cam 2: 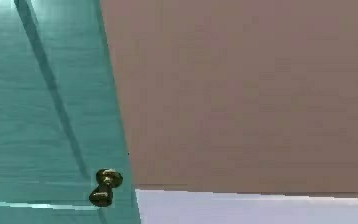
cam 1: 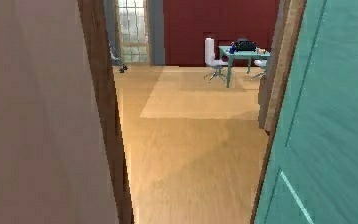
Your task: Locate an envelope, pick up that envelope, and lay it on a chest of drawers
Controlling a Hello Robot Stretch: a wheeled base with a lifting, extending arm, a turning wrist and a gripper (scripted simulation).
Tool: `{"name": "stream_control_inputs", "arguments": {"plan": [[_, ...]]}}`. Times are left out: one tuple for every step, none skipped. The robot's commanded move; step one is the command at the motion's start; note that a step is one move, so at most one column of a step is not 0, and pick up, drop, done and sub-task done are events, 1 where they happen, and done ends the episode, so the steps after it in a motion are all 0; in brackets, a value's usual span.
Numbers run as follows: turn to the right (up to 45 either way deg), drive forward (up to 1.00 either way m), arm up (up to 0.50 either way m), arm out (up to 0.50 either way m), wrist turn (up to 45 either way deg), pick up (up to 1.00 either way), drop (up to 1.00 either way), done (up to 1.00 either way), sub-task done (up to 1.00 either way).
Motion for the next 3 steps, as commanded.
{"name": "stream_control_inputs", "arguments": {"plan": [[0.0, 1.0, 0.0, 0.0, 0.0, 0.0, 0.0, 0.0, 0.0], [24.0, 0.0, 0.0, 0.0, 0.0, 0.0, 0.0, 0.0, 0.0], [0.0, 0.05, 0.0, 0.0, 0.0, 0.0, 0.0, 0.0, 0.0]]}}
